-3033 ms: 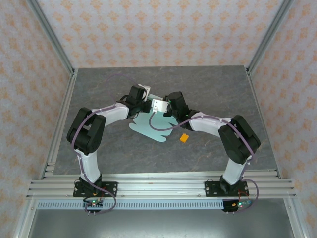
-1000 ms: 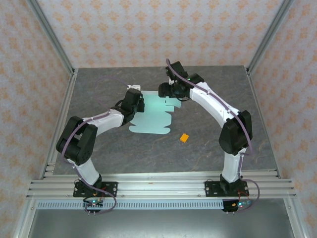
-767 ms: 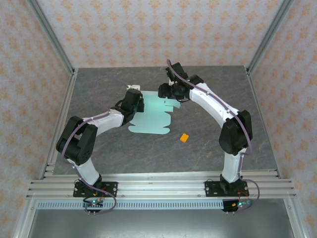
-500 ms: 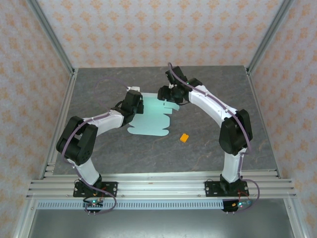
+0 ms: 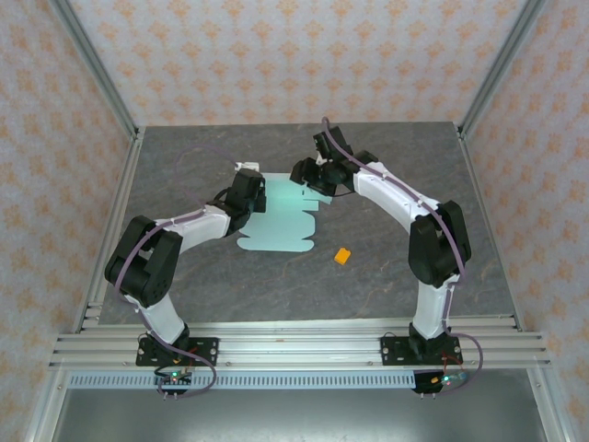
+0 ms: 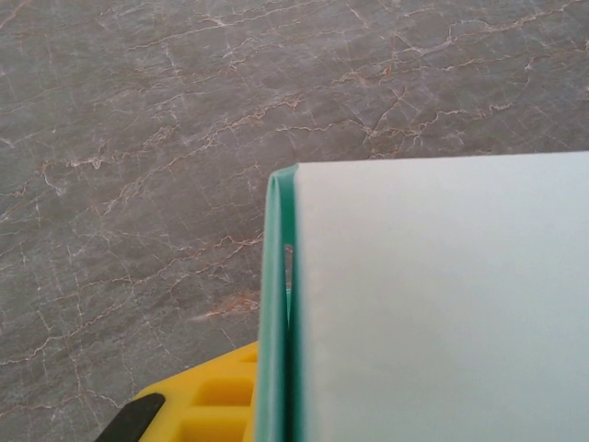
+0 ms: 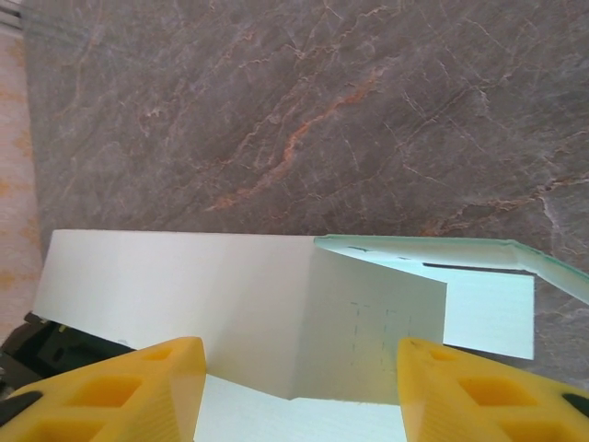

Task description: Fold the paper box

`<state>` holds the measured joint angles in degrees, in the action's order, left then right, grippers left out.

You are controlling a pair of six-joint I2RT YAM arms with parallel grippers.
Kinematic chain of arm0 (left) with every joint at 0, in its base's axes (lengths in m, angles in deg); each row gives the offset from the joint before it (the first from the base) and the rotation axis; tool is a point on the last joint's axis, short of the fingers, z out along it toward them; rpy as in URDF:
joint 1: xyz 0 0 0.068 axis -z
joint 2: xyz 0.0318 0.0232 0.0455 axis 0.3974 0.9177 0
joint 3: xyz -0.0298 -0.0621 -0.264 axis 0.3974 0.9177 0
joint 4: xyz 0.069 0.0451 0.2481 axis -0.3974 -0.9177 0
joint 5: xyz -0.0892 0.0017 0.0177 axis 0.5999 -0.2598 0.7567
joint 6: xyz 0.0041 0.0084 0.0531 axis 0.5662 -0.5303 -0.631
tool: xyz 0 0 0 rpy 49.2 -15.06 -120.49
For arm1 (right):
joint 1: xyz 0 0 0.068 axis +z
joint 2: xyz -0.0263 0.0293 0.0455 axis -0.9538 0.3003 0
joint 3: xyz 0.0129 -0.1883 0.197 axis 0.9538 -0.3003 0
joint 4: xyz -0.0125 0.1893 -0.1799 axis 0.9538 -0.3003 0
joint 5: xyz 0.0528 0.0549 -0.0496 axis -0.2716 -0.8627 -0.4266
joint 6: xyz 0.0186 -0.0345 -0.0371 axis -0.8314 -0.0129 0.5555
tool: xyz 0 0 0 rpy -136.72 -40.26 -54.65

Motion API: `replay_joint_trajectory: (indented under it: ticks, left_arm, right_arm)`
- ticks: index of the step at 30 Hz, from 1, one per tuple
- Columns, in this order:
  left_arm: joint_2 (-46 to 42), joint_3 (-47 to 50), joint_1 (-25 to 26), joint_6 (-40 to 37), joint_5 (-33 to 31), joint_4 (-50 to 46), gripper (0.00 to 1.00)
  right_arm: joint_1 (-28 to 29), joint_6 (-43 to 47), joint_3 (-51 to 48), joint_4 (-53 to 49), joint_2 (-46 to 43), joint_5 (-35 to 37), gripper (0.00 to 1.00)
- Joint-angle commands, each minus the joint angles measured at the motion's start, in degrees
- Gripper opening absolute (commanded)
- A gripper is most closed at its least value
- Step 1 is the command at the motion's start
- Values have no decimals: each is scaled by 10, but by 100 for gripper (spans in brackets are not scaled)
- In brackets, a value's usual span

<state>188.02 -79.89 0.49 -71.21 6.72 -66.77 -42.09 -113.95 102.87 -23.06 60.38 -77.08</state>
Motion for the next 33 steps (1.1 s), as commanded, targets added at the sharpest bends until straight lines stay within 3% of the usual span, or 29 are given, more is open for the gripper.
replay_joint_trajectory:
  ticks: [1, 20, 33]
  left_arm:
    - [-5, 4, 11, 0, 9, 30, 6]
    - [4, 5, 18, -8, 11, 34, 6]
    - [3, 1, 18, 4, -9, 20, 6]
  right_arm:
    - [5, -37, -7, 61, 4, -38, 54]
    - [4, -171, -78, 226, -5, -45, 25]
    - [3, -202, -132, 260, -36, 4, 21]
